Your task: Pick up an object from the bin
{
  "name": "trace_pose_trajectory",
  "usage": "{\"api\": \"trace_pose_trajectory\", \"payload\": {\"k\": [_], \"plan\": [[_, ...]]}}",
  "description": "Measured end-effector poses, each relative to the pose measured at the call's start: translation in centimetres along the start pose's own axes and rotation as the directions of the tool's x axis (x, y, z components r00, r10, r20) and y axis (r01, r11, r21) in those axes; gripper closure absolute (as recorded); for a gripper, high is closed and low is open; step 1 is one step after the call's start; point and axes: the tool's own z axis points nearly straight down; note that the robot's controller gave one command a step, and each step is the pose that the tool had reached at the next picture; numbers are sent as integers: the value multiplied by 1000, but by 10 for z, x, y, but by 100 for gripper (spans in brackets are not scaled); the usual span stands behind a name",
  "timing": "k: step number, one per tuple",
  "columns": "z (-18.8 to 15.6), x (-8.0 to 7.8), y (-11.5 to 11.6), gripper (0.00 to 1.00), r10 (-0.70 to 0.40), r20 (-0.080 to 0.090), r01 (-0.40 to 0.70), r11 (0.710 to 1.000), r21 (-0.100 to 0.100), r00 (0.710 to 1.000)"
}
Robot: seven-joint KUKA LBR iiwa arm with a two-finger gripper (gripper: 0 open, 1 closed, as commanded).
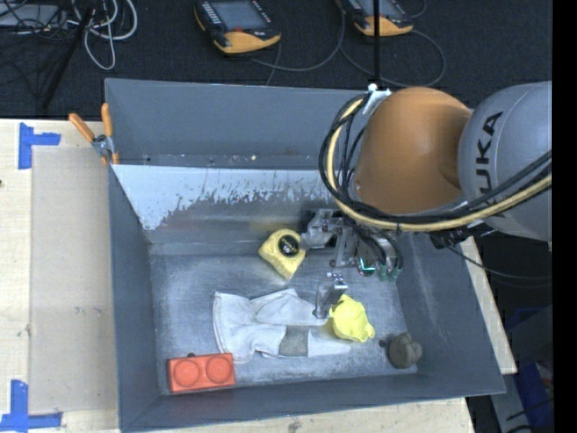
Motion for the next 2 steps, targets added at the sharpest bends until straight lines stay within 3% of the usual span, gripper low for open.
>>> {"api": "trace_pose_trajectory", "payload": {"k": [1, 2], "plan": [[-4, -2, 0, 0, 2, 8, -2, 1000, -1, 1000], [40, -5, 4, 0, 18, 16, -18, 1000, -1, 1000]]}}
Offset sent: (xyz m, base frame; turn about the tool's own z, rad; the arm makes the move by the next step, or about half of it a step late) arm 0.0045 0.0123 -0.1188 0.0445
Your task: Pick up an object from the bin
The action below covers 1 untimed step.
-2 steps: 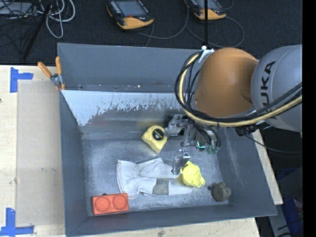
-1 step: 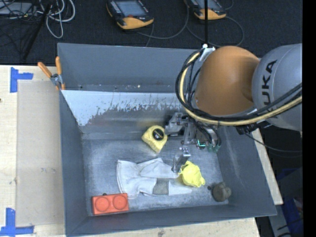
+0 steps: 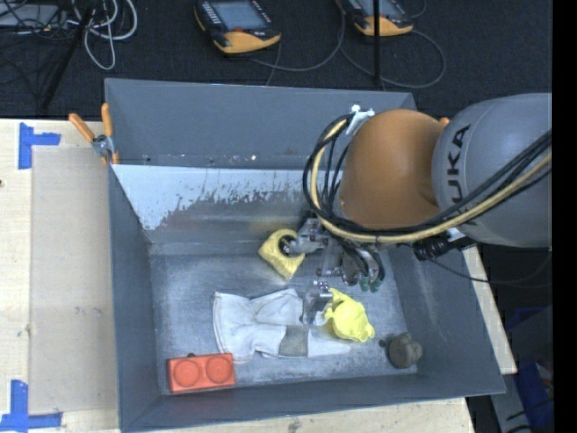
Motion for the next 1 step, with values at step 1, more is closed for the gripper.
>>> {"api": "trace_pose_trajectory", "payload": {"k": [1], "plan": [[62, -5, 16, 0, -63, -4, 63, 998, 0, 998]]}}
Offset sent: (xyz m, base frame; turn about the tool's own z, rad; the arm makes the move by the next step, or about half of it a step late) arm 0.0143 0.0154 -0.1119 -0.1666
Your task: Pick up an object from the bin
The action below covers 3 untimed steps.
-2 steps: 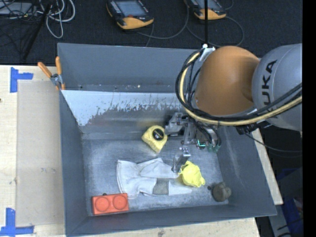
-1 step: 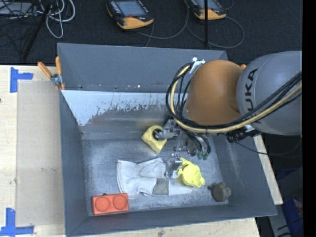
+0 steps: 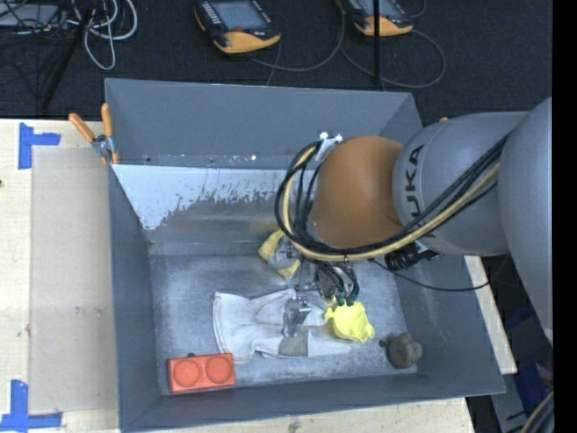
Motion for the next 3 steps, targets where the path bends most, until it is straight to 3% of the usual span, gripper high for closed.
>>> {"api": "trace_pose_trajectory", "payload": {"k": [1, 2, 3], "plan": [[45, -11, 0, 100, -100, 0, 100, 995, -2, 995], [45, -11, 0, 100, -99, 0, 99, 995, -2, 995], [-64, -9, 31, 100, -139, -3, 139, 990, -1, 990]]}}
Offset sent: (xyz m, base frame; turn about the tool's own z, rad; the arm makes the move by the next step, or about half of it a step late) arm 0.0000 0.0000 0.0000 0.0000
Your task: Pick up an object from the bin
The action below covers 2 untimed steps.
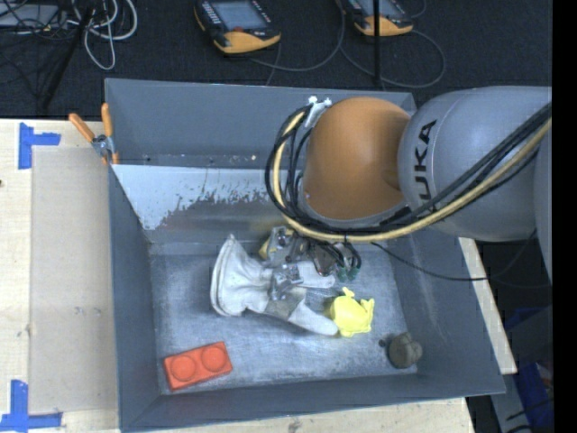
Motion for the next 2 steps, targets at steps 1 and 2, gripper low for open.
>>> {"api": "trace_pose_trajectory", "payload": {"k": [1, 2], "plan": [[0, 0, 0, 100, 1, 0, -1, 1000, 0, 1000], [-37, -2, 0, 100, 8, -9, -8, 1000, 0, 1000]]}}
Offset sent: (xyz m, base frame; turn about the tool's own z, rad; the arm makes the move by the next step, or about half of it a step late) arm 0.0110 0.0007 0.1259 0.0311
